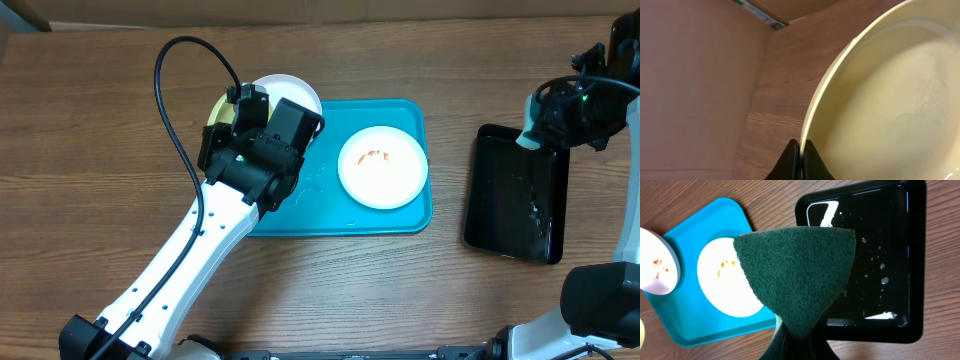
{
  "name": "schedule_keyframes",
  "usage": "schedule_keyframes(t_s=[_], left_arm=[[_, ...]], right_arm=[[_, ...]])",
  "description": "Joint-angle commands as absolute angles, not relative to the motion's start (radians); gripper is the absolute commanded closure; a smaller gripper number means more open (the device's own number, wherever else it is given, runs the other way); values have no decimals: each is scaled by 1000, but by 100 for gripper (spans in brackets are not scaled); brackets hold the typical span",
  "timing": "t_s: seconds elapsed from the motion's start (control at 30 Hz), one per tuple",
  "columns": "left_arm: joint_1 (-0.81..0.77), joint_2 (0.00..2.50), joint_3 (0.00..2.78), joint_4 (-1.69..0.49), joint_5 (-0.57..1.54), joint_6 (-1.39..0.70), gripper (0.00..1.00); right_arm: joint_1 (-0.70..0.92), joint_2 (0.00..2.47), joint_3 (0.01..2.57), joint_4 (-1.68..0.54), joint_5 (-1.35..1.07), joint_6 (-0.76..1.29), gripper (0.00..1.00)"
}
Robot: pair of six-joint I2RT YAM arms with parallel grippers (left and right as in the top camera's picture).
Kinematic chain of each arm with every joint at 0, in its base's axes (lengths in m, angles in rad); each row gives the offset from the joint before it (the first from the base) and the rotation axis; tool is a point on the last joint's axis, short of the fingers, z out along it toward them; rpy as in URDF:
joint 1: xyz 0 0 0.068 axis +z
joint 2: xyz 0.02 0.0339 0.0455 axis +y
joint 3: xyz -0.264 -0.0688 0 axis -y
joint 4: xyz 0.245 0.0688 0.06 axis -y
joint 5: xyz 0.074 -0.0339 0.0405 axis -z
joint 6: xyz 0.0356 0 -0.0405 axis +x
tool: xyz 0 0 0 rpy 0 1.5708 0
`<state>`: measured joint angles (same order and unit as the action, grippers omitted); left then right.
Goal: Clean dirty plates on tray and stack at the side
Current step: 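Lift the yellow plate with the left gripper and carry it left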
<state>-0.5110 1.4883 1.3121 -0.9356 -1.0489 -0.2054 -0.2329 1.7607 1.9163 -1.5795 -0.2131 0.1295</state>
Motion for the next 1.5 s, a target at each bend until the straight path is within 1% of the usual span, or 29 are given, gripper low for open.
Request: schedule_keyframes(t_s=[0.0,0.57,0.63,0.73,0.9,1.1,1.23,1.37,1.47], left_arm=[[-519,1468,1340,-929,-1128,-201,96],[-544,1468,1340,-920,-1118,-207,96],[-538,1468,1340,-918,-1021,-206,96],[-504,1468,1340,-919,-809,-212,96],[-398,1468,1340,-919,-536,-272,96],[-243,1468,1340,-920,-319,-288,96],[-98,1468,1340,-931,-184,-319,96],[50,1468,1340,-940,-144,-339,96],[133,1468,1338,-944,-144,-370,96]], right_arm=[[-231,1765,1910,-1576,-223,122,96],[-231,1765,1910,-1576,-223,121,96],[-231,1765,1910,-1577,-223,121,96],[-231,1765,1910,-1583,-222,121,96],[-231,1765,1904,-1600,-215,122,96],[-231,1765,1825,-1565,-210,122,96],[-231,1765,1722,-1508,-211,123,96],[-231,1765,1616,-1435,-212,123,96],[-231,1765,1554,-1379,-215,122,96]])
